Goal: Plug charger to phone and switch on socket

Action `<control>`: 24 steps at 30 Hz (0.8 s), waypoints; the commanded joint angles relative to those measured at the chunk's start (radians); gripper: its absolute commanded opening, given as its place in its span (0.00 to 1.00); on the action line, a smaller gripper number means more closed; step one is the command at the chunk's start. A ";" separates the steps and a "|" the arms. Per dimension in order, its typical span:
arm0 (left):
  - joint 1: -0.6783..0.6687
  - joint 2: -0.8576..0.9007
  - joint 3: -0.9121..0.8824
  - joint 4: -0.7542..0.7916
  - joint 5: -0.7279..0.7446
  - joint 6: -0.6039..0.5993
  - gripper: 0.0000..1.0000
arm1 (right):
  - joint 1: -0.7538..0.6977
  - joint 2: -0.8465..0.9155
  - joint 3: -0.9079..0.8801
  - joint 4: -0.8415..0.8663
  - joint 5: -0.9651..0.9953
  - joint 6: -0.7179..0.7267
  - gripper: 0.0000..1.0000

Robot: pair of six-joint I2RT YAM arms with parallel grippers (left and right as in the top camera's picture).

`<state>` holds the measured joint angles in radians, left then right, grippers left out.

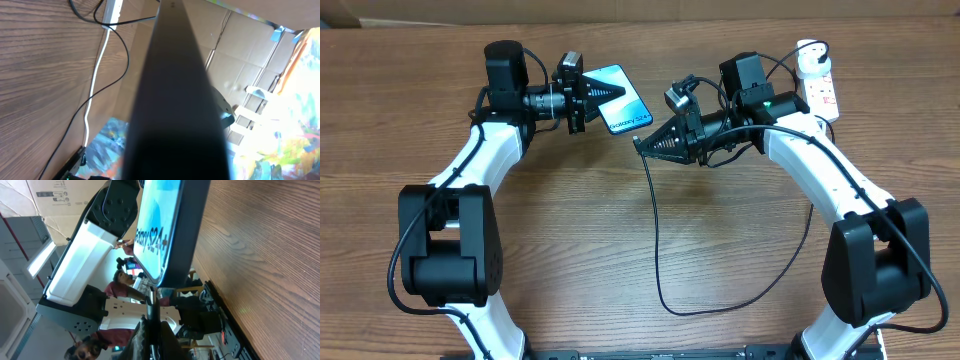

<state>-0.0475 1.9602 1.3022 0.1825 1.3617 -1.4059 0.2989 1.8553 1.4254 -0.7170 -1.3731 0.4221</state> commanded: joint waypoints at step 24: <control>-0.016 -0.011 0.010 0.000 0.034 0.022 0.04 | -0.016 -0.021 -0.003 0.032 -0.020 0.031 0.04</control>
<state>-0.0650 1.9602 1.3022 0.1791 1.3621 -1.4059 0.2939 1.8553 1.4254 -0.6903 -1.3800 0.4492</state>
